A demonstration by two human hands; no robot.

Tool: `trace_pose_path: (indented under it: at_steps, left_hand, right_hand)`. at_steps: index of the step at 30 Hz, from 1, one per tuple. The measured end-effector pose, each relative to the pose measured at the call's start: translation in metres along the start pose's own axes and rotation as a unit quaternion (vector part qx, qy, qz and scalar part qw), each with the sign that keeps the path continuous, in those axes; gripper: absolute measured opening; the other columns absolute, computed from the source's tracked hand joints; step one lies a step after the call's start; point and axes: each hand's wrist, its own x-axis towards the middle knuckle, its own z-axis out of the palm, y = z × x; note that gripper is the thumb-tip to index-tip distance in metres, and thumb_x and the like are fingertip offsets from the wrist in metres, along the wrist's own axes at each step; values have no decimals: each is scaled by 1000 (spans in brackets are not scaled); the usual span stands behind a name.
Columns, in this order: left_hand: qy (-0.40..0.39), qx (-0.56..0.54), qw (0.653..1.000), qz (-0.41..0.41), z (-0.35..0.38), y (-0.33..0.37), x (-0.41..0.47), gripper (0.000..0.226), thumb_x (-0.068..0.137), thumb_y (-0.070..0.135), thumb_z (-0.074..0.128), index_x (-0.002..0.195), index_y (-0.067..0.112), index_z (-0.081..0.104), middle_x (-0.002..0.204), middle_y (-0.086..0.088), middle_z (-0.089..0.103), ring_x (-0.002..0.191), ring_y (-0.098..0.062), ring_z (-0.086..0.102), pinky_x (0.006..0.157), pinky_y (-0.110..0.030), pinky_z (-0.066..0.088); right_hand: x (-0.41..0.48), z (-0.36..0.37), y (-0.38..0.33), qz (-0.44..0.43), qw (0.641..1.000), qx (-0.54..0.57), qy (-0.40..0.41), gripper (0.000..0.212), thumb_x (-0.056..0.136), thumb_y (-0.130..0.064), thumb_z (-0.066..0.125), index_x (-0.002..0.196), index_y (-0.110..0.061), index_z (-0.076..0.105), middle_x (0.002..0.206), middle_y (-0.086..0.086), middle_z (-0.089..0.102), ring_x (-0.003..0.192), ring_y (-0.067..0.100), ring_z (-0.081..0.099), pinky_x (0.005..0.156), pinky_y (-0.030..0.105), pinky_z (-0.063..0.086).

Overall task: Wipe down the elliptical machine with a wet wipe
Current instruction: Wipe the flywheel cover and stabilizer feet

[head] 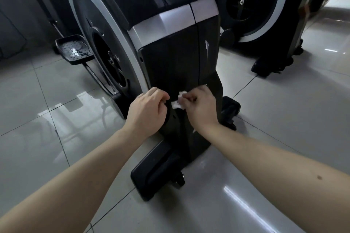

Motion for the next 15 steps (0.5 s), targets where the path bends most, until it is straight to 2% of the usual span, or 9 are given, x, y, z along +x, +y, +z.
trace_pose_path:
  at_steps: [5,6,10,15]
  left_hand:
    - [-41,5,999,28,14,-1,-5,25,96,15,50,116,18,64,112,5,69,87,-25,68,72,-36,53]
    - [-45,3,999,28,17,-4,-7,26,96,16,49,117,18,63,113,5,68,87,-26,68,73,-37,54]
    - [-76,-4,997,23,28,-4,-22,30,96,21,42,121,21,59,115,5,65,85,-27,67,71,-43,55]
    - [-77,-39,996,-13,32,-14,-26,24,96,13,49,117,17,60,110,3,65,87,-24,64,76,-40,55]
  right_hand:
    - [-14,-1,8,-36,999,9,-10,19,91,-10,76,79,-1,64,94,-2,50,82,-16,54,72,0,38]
    - [-27,-1,19,-29,999,9,-11,20,91,-10,76,77,-2,63,93,-3,50,80,-15,56,71,2,39]
    - [-56,0,60,86,994,-53,-42,20,84,-16,80,72,-8,66,86,-10,50,76,0,58,69,15,39]
    - [-13,-6,25,53,998,-16,12,22,82,-18,80,69,-10,64,86,-5,54,76,-13,53,69,5,36]
